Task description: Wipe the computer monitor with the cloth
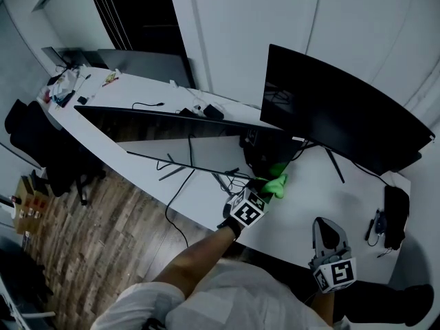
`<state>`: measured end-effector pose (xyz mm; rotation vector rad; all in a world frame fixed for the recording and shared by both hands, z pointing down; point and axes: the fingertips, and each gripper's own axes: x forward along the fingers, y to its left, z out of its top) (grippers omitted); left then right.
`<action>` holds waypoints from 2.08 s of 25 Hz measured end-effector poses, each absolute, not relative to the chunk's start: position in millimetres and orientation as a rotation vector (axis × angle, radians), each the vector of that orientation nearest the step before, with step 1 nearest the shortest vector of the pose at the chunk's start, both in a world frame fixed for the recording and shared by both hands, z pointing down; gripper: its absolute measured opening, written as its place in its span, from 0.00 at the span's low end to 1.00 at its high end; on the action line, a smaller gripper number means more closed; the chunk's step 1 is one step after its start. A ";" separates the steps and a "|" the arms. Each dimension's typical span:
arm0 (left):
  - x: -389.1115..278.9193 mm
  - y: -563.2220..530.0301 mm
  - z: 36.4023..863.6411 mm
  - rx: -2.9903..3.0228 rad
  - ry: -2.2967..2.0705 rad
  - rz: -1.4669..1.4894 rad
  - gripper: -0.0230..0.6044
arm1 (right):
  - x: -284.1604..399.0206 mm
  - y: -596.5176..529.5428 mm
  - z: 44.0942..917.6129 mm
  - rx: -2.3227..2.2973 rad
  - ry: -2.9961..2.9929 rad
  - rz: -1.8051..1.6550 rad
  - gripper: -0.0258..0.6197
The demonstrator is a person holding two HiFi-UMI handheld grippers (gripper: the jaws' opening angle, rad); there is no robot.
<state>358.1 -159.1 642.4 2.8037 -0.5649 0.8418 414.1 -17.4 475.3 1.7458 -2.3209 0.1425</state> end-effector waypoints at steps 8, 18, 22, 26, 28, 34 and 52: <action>326.6 -168.7 669.8 2.761 -0.547 0.936 0.12 | 392.1 -31.1 475.9 1.736 -2.313 0.149 0.04; 235.6 -204.3 695.7 2.651 -0.644 0.997 0.12 | 332.3 -60.9 475.0 1.686 -2.333 0.165 0.04; 187.4 -227.5 701.9 2.568 -0.733 0.976 0.12 | 307.4 -72.3 473.8 1.671 -2.345 0.165 0.04; 140.8 -245.8 706.5 2.494 -0.788 0.969 0.12 | 281.1 -85.0 474.6 1.649 -2.356 0.164 0.04; 121.2 -255.5 707.4 2.484 -0.815 0.943 0.12 | 266.5 -91.9 474.4 1.635 -2.366 0.161 0.04; 51.7 -283.8 698.0 2.423 -0.964 0.916 0.12 | 229.9 -109.2 473.1 1.603 -2.378 0.144 0.04; -118.9 -344.7 708.7 2.251 -1.187 0.897 0.12 | 144.2 -136.0 472.4 1.584 -2.396 0.118 0.04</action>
